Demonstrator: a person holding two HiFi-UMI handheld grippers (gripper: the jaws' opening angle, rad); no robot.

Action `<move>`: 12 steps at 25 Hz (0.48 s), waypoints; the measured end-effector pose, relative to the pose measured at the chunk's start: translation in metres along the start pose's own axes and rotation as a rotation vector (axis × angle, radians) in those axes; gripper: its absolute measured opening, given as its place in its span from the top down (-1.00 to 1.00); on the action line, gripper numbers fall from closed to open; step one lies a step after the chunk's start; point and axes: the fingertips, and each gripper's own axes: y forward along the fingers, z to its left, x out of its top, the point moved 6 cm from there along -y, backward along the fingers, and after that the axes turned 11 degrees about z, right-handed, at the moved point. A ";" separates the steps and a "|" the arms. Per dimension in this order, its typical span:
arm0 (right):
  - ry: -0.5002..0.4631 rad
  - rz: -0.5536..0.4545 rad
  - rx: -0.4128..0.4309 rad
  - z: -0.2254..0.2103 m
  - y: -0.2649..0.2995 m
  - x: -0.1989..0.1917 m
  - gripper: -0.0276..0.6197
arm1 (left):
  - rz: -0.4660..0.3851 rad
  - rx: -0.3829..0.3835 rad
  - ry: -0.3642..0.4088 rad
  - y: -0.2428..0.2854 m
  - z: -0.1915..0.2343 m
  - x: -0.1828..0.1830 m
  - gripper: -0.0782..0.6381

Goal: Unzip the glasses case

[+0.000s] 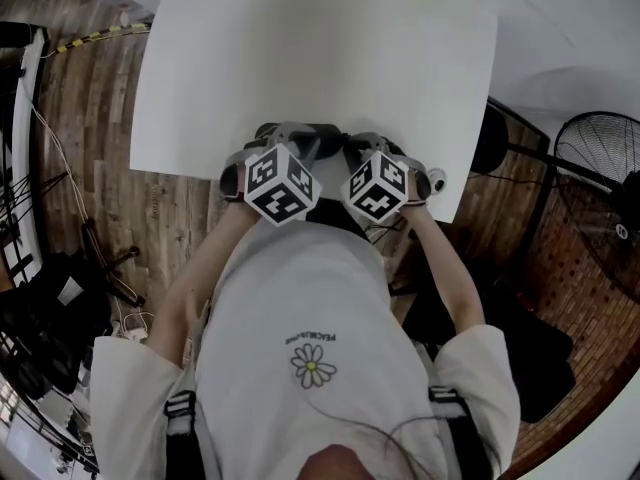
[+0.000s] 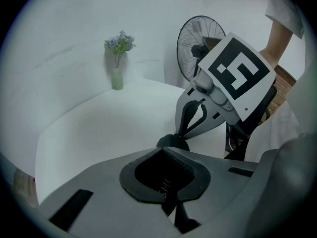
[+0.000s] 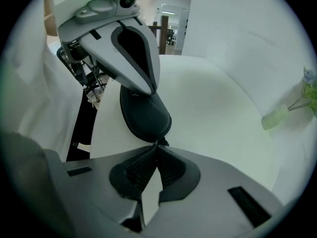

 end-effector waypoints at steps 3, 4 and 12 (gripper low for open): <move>-0.043 0.011 0.010 -0.006 0.000 0.002 0.89 | 0.015 -0.010 0.006 0.002 0.001 0.001 0.75; -0.057 0.016 0.007 -0.009 0.000 0.004 0.89 | 0.013 -0.013 0.007 0.003 0.001 0.001 0.75; -0.382 0.064 -0.029 -0.029 0.006 0.025 0.89 | -0.001 -0.039 -0.007 0.004 0.002 0.000 0.75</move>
